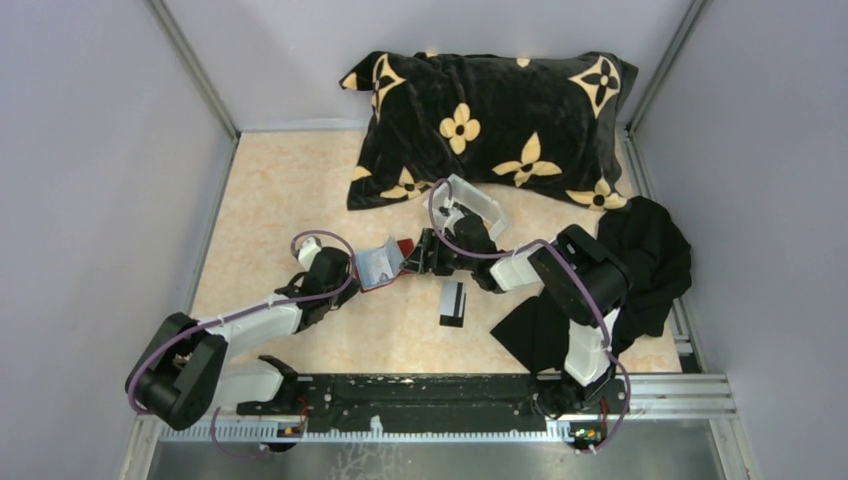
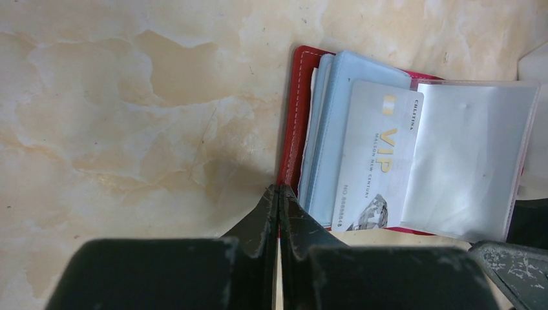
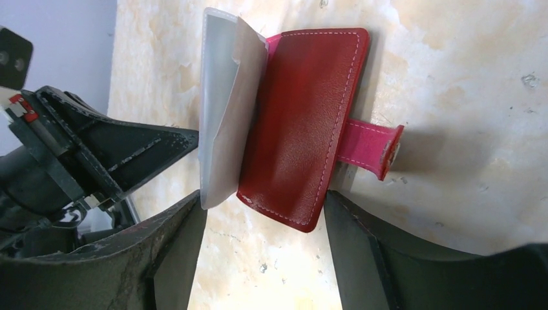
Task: Put the credit cards into the card holder
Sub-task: Insert the credit card into the card holder.
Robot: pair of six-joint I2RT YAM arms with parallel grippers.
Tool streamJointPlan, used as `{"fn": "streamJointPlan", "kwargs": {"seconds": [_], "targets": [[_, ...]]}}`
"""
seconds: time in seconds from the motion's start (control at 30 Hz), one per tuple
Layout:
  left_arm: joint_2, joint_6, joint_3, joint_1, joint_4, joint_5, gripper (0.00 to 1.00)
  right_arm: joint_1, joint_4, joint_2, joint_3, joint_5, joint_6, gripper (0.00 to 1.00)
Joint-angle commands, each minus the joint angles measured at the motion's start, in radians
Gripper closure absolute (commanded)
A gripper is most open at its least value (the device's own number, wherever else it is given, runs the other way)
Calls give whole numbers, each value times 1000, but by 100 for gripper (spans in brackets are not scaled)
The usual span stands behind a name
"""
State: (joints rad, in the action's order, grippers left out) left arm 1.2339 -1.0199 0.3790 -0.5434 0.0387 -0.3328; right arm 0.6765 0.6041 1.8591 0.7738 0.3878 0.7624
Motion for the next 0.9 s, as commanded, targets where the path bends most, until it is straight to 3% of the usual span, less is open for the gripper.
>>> {"fn": "streamJointPlan", "kwargs": {"seconds": [0.0, 0.3, 0.6, 0.87], "targets": [[30, 31, -36, -2, -135, 0, 94, 7, 121, -53, -33, 40, 49, 32], [36, 32, -32, -1, -131, 4, 94, 6, 276, -69, -95, -1, 116, 32], [48, 38, -25, -1, -123, 9, 94, 12, 288, -127, -117, -41, 75, 32], [50, 39, -23, -3, -119, 14, 94, 32, 221, -71, -49, -26, 34, 32]]}}
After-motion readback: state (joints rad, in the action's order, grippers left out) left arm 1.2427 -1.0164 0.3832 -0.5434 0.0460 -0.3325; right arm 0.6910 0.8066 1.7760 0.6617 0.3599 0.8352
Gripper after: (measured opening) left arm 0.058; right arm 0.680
